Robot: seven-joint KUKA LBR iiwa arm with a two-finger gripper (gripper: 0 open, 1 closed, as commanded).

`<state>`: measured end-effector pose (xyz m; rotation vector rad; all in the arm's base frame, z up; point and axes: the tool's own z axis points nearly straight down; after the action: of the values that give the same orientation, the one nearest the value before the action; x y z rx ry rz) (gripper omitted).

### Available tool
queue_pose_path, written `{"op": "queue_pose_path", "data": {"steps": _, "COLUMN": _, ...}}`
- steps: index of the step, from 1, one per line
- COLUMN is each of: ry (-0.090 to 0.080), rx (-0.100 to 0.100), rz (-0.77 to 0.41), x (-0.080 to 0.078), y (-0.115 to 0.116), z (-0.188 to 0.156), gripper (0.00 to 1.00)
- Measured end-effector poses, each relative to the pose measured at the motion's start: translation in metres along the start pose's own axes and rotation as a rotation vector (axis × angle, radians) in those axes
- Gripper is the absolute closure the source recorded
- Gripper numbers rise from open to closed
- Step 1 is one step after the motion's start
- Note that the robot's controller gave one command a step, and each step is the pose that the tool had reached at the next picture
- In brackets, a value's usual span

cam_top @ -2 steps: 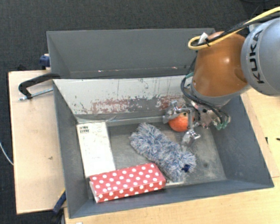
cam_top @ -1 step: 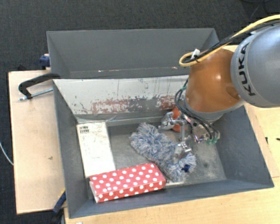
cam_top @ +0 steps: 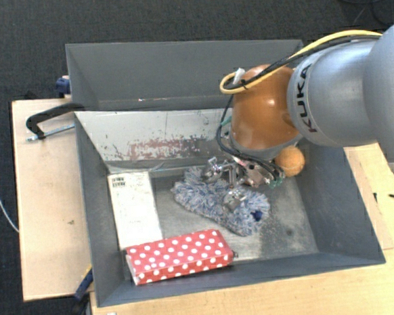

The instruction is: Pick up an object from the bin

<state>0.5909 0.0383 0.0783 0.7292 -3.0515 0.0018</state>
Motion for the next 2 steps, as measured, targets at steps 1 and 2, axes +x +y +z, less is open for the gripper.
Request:
{"op": "queue_pose_path", "data": {"steps": 1, "ry": 0.0, "rx": 0.0, "rz": 0.0, "x": 0.0, "y": 0.0, "z": 0.0, "gripper": 1.0}}
{"op": "queue_pose_path", "data": {"steps": 2, "ry": -0.006, "rx": -0.001, "rz": 0.006, "x": 0.006, "y": 0.0, "z": -0.046, "gripper": 1.0}}
